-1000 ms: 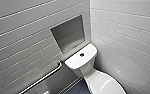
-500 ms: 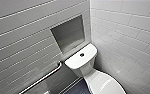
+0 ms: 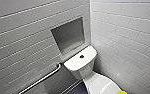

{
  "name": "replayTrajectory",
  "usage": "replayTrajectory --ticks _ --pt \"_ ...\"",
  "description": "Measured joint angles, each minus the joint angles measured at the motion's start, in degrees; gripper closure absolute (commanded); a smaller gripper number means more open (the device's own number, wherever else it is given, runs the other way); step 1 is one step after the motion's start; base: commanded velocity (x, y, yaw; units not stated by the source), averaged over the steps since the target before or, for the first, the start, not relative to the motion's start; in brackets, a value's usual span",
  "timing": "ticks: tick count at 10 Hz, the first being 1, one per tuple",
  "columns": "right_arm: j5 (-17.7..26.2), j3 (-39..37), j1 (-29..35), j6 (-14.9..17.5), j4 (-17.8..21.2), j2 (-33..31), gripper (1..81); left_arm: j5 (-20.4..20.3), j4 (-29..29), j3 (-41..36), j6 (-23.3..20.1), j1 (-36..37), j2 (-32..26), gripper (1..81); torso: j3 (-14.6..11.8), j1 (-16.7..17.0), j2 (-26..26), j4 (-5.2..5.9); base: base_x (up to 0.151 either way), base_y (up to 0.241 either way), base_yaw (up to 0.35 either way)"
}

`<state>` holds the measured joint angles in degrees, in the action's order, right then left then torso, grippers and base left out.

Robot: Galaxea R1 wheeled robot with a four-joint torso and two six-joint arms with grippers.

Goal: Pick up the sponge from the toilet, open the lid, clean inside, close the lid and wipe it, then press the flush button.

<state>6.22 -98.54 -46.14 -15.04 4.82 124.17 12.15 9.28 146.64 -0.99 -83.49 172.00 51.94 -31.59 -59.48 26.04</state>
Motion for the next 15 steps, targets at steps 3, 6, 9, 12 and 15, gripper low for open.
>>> replayTrajectory --ticks 3,6,9,12,15 --pt "3.60 0.17 3.08 -0.02 0.04 0.06 81.1 0.07 -0.02 1.65 -0.02 -0.13 1.77 1.0 3.59 -2.95 -4.81 0.00 0.000 0.000 0.000" --pt "7.12 0.72 9.18 0.02 0.04 1.38 81.1 0.05 -0.02 1.93 -0.02 -0.46 1.82 1.0 4.37 -6.23 -10.08 0.00 0.000 0.000 0.000" --pt "10.79 -0.16 13.85 -0.02 0.00 6.47 81.1 0.07 0.00 1.90 -0.05 -0.35 1.95 1.0 4.39 -6.84 -11.00 0.00 0.000 0.000 0.000" --pt "12.25 -9.57 14.20 -0.05 -0.02 17.66 81.1 0.09 0.00 1.90 -0.05 -0.38 1.93 1.0 4.39 -6.88 -11.00 0.00 0.000 0.000 0.000" --pt "12.08 -26.03 13.48 -2.15 -0.07 28.15 81.1 0.05 -0.02 1.90 -0.05 -0.55 1.95 1.0 4.42 -6.90 -11.00 0.00 0.000 0.000 0.000"
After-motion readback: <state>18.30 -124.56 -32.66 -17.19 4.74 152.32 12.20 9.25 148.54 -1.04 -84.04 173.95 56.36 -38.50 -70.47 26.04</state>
